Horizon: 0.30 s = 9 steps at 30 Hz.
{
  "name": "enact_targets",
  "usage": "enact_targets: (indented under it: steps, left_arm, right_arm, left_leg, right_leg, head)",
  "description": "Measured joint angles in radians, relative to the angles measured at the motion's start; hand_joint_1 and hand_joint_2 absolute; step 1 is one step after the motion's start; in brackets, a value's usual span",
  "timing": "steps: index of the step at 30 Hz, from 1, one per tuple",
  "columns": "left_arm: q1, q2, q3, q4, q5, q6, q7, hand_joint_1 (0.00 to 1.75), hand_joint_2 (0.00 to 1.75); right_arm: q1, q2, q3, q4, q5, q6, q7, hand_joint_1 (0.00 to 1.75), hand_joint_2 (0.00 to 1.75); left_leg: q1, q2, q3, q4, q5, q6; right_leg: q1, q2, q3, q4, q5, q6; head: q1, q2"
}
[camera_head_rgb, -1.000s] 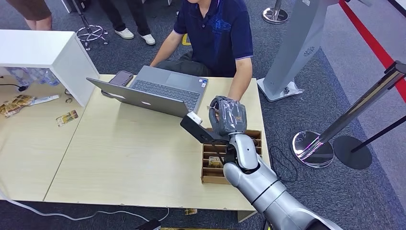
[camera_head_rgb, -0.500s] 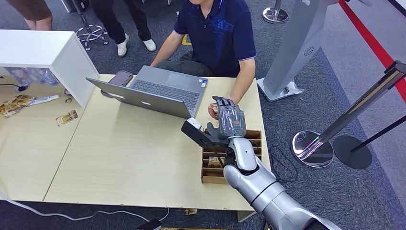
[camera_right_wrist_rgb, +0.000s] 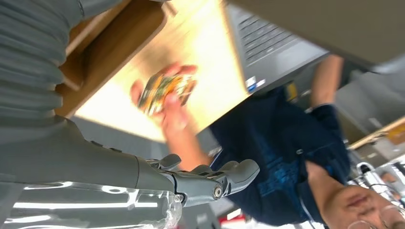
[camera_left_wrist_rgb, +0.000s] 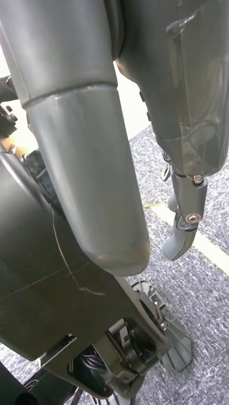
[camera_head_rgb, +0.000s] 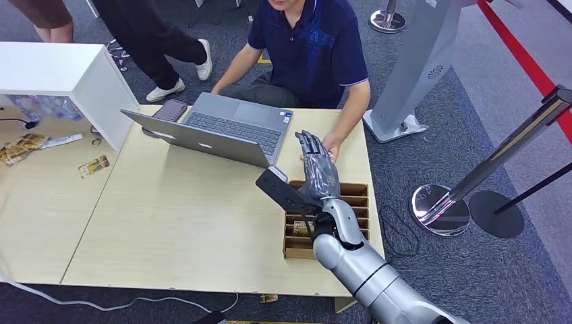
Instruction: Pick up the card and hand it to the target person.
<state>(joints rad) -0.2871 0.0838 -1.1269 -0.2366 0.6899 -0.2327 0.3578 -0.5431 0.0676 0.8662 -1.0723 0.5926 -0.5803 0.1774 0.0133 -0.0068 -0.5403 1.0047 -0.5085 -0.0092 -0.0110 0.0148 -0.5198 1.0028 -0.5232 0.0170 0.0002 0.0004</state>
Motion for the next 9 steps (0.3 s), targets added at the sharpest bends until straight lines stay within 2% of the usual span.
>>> enact_targets:
  steps: [9]
  left_arm:
    - [0.022, 0.010, 0.000, 0.000, 0.020, 0.009, -0.016, 0.00, 0.00]
  right_arm:
    - [0.080, -0.007, -0.022, -0.132, -0.194, -0.027, -0.133, 0.00, 1.75]
  left_leg:
    - [0.000, 0.000, 0.000, 0.000, 0.000, 0.000]
  right_leg:
    - [0.000, 0.000, 0.000, 0.000, 0.000, 0.000]
  head:
    - [0.000, 0.000]
